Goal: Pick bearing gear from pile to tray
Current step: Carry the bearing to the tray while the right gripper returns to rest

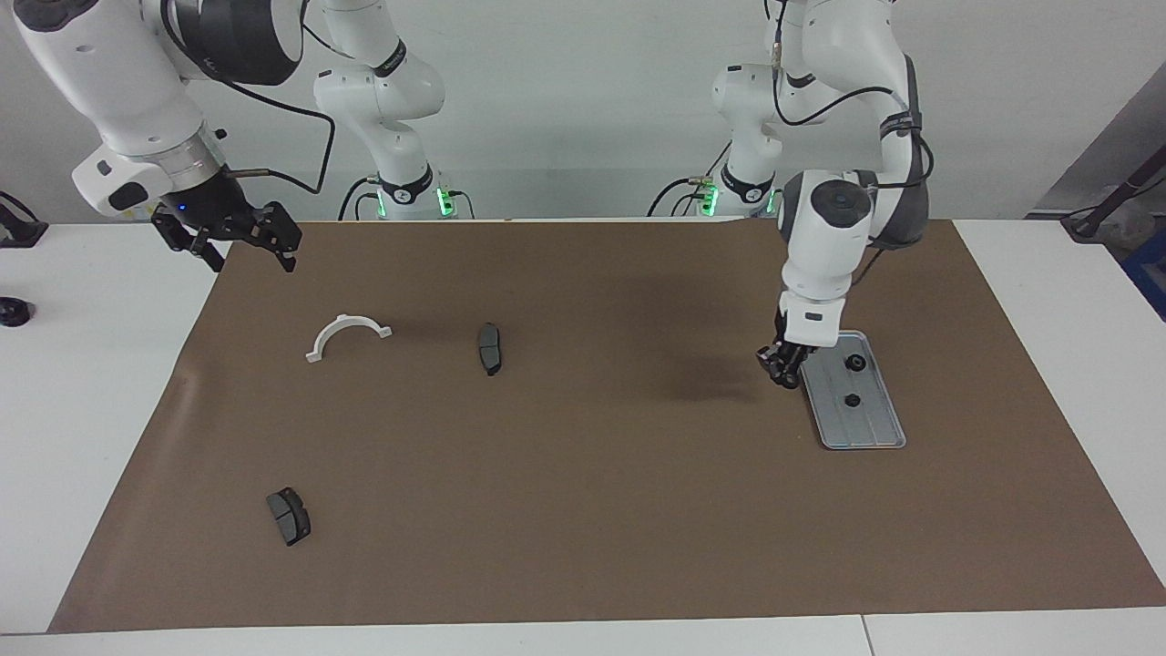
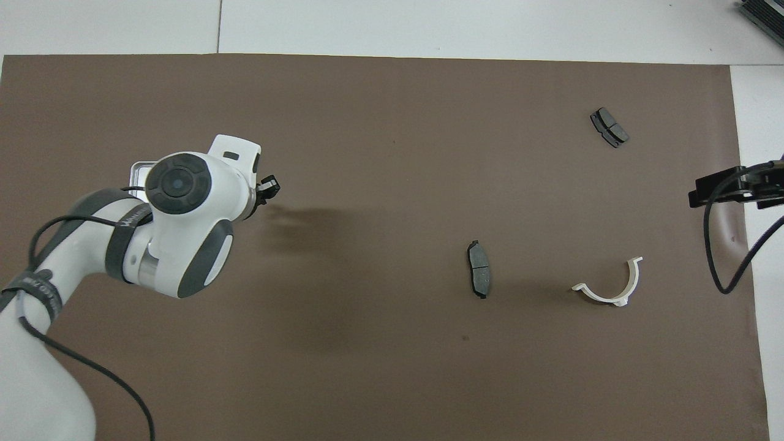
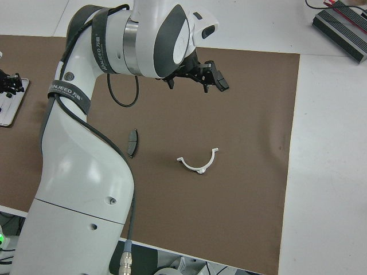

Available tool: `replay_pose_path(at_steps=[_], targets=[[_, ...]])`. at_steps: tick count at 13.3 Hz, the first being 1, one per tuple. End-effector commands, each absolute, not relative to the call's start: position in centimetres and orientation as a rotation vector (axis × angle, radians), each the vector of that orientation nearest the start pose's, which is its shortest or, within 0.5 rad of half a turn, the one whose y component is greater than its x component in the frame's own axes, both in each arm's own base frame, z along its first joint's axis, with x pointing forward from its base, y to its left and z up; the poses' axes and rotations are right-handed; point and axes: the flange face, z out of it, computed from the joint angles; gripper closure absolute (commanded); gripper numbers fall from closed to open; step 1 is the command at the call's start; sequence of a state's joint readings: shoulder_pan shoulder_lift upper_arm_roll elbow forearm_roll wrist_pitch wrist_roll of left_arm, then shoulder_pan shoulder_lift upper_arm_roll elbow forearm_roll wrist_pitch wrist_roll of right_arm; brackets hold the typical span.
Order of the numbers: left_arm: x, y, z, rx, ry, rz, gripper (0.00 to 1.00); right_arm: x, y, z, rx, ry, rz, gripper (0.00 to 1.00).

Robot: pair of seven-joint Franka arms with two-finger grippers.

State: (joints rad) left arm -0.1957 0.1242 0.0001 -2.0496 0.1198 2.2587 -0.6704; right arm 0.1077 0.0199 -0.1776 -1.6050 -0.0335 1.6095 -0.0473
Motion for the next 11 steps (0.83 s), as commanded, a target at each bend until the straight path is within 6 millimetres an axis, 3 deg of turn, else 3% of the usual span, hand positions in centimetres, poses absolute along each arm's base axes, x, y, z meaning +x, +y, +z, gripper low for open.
replay_pose_path(at_steps=[1,4,5,8,9,10,11], targets=[[55.5,-6.6,37.6,-3.046,-0.515,-0.106,1.00,55.8,-2.7,59.5,-3.221,-0.034,0.008,0.00],[54.5,-2.2,36.5,-3.096,-0.445,-0.043,1.00,56.2,-0.2,59.2,-3.207,-0.097,-0.003,0.00],[53.9,-1.5,35.9,-3.102,-0.452,-0.055,1.00,56.4,-0.3,59.1,-3.206,-0.093,-0.008,0.00],[52.1,-1.9,33.3,-3.115,-0.447,-0.128,0.96,56.4,-0.1,59.1,-3.204,-0.088,-0.018,0.00],[52.0,-1.9,32.7,-3.116,-0.445,-0.135,0.86,56.4,-0.2,59.3,-3.204,-0.090,-0.020,0.00],[52.1,-1.9,32.6,-3.118,-0.447,-0.142,0.62,56.4,-0.2,59.3,-3.204,-0.090,-0.020,0.00],[52.2,-2.0,32.6,-3.118,-0.440,-0.149,0.01,56.4,-0.2,59.3,-3.204,-0.090,-0.020,0.00]])
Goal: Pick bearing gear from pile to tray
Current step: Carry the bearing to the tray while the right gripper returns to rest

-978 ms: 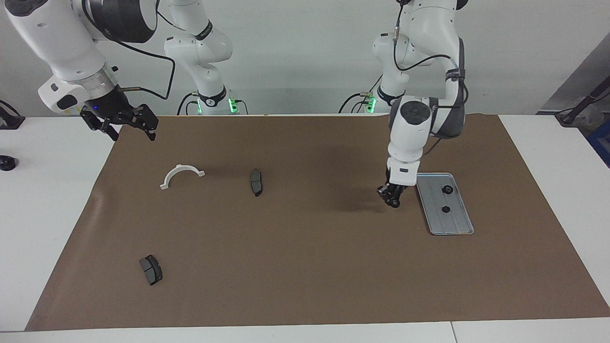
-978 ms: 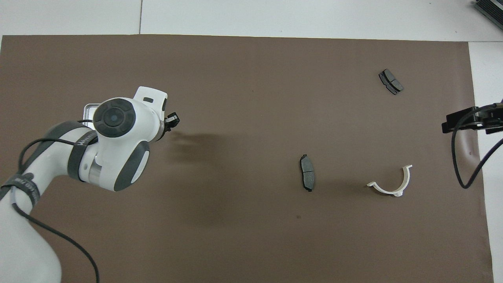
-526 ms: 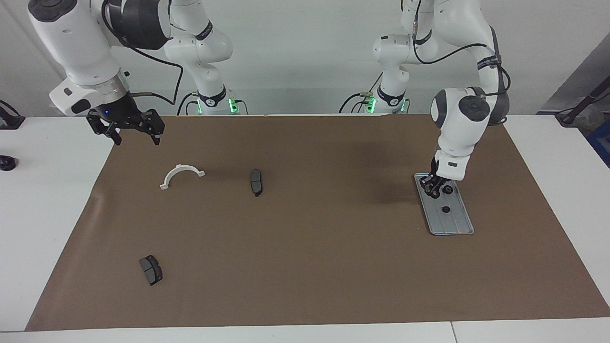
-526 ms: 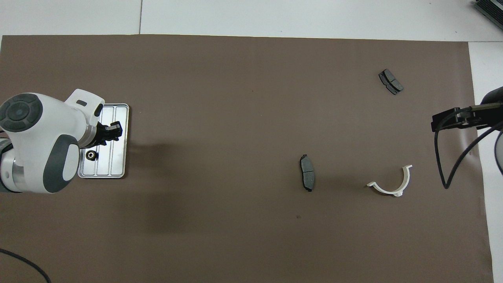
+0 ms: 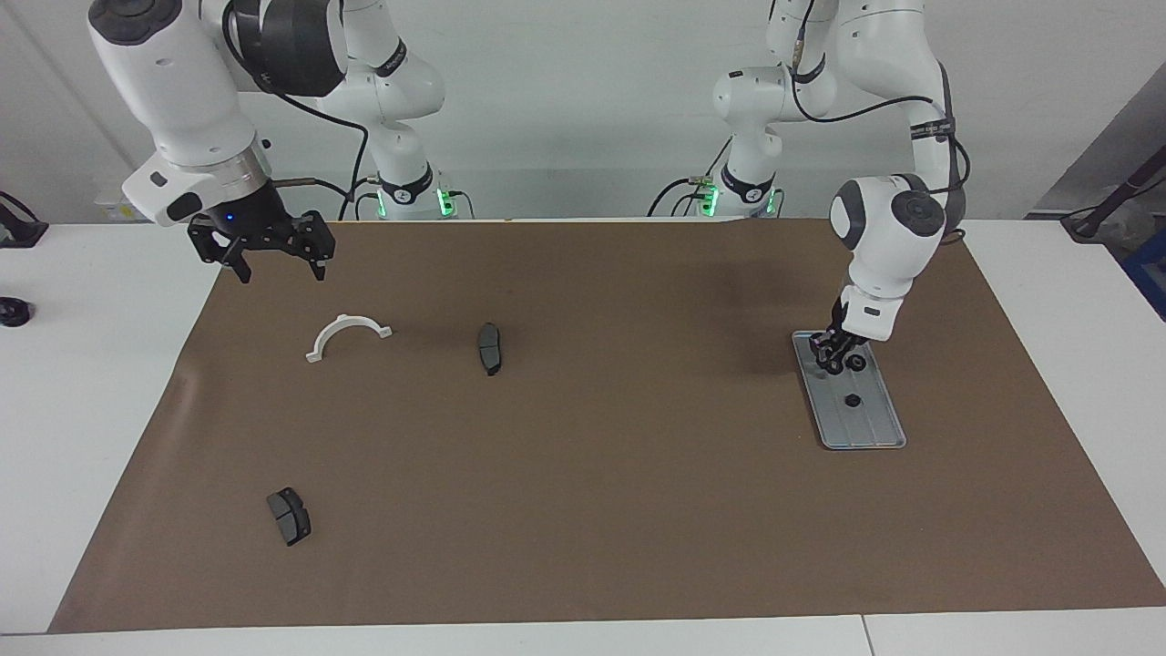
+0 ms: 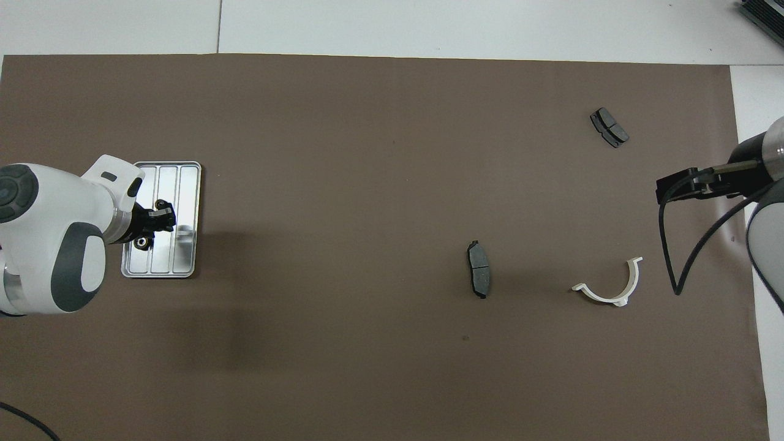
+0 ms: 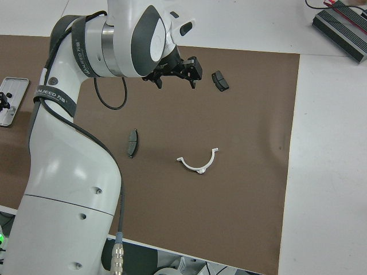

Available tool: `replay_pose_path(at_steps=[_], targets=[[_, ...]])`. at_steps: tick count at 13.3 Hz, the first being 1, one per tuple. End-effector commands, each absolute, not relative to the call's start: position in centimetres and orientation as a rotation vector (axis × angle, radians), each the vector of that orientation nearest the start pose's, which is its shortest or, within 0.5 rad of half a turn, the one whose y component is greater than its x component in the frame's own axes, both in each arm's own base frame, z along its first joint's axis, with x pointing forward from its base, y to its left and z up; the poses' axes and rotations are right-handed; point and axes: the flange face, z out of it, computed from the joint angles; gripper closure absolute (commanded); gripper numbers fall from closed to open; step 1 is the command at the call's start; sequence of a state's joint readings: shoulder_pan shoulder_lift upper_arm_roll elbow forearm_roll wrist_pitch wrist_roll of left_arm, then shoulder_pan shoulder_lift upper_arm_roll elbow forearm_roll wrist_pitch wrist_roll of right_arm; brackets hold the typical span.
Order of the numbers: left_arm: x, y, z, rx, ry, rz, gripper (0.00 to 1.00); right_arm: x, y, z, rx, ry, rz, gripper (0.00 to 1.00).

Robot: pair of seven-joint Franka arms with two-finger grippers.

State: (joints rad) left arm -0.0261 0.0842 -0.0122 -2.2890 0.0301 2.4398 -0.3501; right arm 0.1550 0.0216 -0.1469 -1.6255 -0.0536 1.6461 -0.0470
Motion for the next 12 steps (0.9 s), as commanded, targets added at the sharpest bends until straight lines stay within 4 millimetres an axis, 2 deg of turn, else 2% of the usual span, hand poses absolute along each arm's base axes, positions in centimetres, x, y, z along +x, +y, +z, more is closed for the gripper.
replay_pose_path(at_steps=[1,3,4,7,8,10,12], targets=[[52.5,-2.0,32.6,-3.120,-0.431,-0.171,0.00,56.4,-0.1,59.4,-3.204,-0.093,-0.023,0.00],[53.3,-2.2,33.5,-3.129,-0.354,-0.190,0.00,56.4,-0.1,59.4,-3.204,-0.093,-0.023,0.00],[53.7,-2.4,34.2,-3.134,-0.263,-0.198,0.00,56.4,-0.2,59.4,-3.204,-0.093,-0.023,0.00],[55.3,-3.3,38.8,-3.132,0.062,-0.054,0.00,56.4,-0.2,59.4,-3.204,-0.090,-0.023,0.00],[55.8,-4.2,40.6,-3.126,0.144,-0.006,0.00,56.3,-0.2,59.3,-3.204,-0.090,-0.020,0.00],[55.6,-5.6,42.7,-3.117,0.198,0.046,0.00,56.3,-0.2,59.3,-3.204,-0.090,-0.020,0.00],[54.8,-6.4,45.1,-3.115,0.217,0.018,0.00,56.4,-0.2,59.4,-3.204,-0.090,-0.023,0.00]])
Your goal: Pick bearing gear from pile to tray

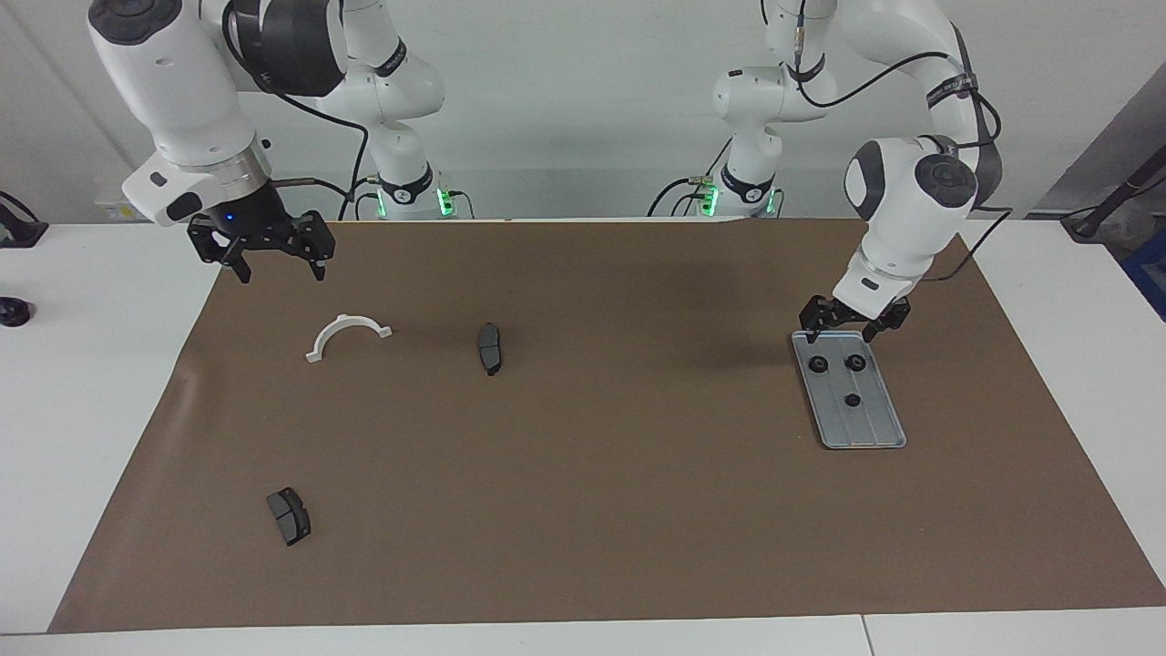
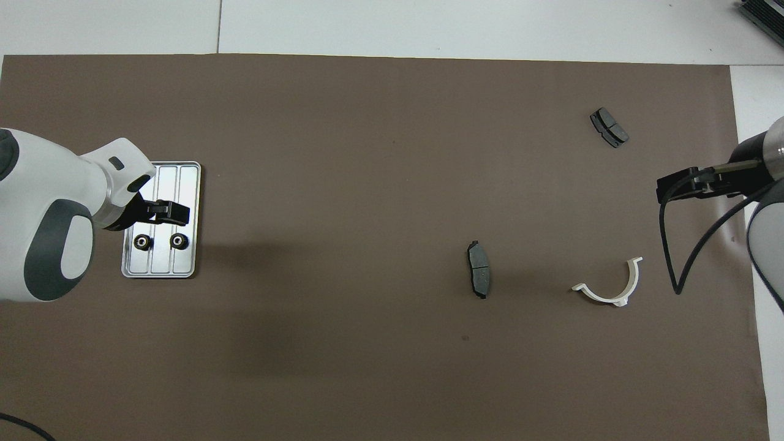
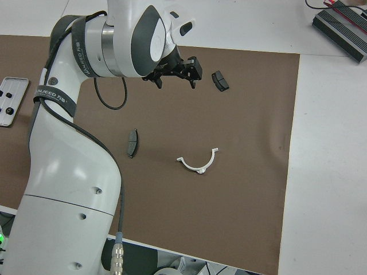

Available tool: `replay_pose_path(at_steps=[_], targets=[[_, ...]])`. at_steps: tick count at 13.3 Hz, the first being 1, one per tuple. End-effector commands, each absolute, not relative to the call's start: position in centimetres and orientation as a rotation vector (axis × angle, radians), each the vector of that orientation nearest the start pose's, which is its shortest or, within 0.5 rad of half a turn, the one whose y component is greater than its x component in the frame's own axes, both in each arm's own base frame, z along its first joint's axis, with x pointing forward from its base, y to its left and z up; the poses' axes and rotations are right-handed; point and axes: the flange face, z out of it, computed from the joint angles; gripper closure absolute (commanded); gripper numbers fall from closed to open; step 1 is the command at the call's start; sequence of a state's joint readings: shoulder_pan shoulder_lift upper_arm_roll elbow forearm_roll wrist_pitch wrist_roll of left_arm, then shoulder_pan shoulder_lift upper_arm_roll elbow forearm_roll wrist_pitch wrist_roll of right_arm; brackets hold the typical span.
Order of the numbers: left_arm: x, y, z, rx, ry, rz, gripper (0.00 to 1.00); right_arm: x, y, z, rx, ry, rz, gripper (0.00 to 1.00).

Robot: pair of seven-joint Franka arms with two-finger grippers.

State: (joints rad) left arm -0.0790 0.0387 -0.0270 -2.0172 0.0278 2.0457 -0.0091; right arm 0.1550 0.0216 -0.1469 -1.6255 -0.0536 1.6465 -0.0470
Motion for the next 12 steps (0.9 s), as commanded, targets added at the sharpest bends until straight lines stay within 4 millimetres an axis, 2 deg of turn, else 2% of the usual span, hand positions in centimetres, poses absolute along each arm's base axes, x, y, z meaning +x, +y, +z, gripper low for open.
replay_pose_path(at_steps=[1,5,7,10,12], targets=[[54.4,-6.4,47.4,-3.117,0.215,-0.008,0.00,56.3,-0.2,59.3,-3.204,-0.090,-0.020,0.00],[53.9,-5.6,56.5,-3.122,0.183,0.035,0.00,56.4,-0.2,59.4,-3.204,-0.093,-0.023,0.00],[53.9,-5.3,60.2,-3.146,0.168,0.027,0.00,56.4,-0.2,59.4,-3.204,-0.090,-0.023,0.00],[54.4,-5.1,62.9,-3.153,0.162,0.003,0.00,56.3,-0.2,59.3,-3.204,-0.090,-0.020,0.00],[54.9,-4.6,62.8,-3.144,0.162,-0.002,0.00,56.4,-0.2,59.3,-3.204,-0.090,-0.020,0.00]])
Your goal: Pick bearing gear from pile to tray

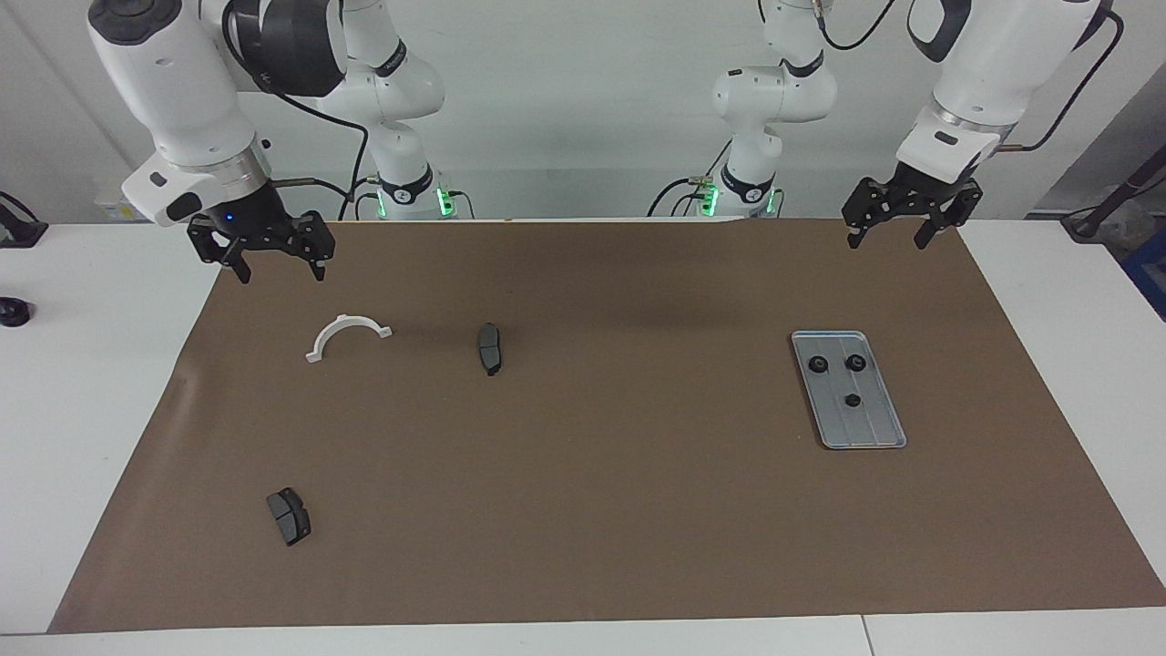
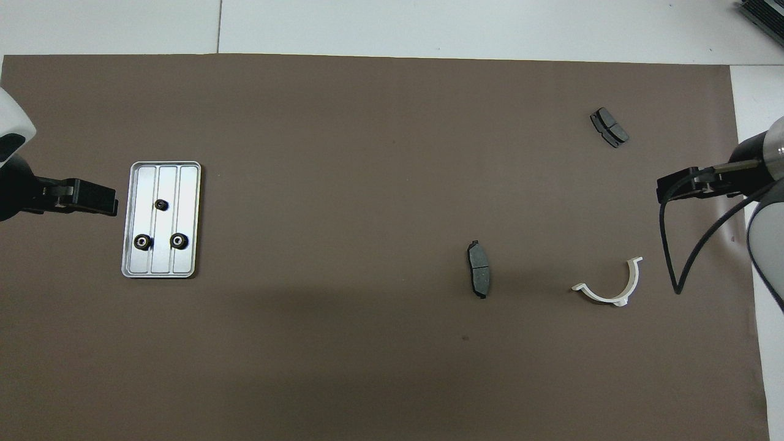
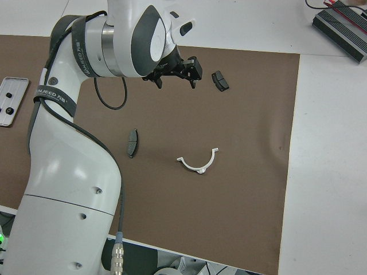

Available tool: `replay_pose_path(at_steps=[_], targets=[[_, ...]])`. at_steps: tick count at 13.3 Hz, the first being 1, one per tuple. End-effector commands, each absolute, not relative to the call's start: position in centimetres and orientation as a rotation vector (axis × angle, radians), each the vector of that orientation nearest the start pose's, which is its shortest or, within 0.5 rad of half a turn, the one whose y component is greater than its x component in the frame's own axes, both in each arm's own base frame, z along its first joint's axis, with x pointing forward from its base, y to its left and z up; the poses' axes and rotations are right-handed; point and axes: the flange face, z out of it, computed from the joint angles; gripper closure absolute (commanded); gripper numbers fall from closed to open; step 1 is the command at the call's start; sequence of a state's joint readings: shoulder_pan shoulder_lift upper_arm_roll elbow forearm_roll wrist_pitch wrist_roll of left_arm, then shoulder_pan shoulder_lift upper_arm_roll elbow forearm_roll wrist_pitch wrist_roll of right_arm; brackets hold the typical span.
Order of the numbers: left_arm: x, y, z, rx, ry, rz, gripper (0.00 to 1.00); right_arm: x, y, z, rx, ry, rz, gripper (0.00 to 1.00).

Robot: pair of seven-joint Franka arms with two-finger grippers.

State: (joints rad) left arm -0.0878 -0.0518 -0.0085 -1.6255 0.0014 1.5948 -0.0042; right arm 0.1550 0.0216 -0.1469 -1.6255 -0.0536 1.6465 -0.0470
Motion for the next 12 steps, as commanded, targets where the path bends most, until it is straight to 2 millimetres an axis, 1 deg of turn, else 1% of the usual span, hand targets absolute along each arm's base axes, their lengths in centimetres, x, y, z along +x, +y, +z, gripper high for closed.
replay_pose_path(at_steps=[1,2,3,5,8,12], targets=[[55.25,-4.23,62.12,-3.144,0.150,0.024,0.00,56.38,-0.16,59.25,-3.204,-0.093,-0.018,0.00],[55.61,-4.18,61.82,-3.145,0.147,0.022,0.00,56.34,-0.16,59.27,-3.204,-0.090,-0.018,0.00],[55.56,-4.37,62.00,-3.147,0.154,0.005,0.00,56.34,-0.16,59.34,-3.204,-0.090,-0.020,0.00],[55.23,-4.61,61.22,-3.147,0.171,0.017,0.00,56.34,-0.16,59.27,-3.204,-0.090,-0.018,0.00],[55.02,-4.22,61.58,-3.153,0.155,0.022,0.00,56.34,-0.16,59.34,-3.204,-0.090,-0.020,0.00],[54.97,-4.29,61.66,-3.159,0.155,0.020,0.00,56.34,-0.16,59.34,-3.204,-0.090,-0.020,0.00]])
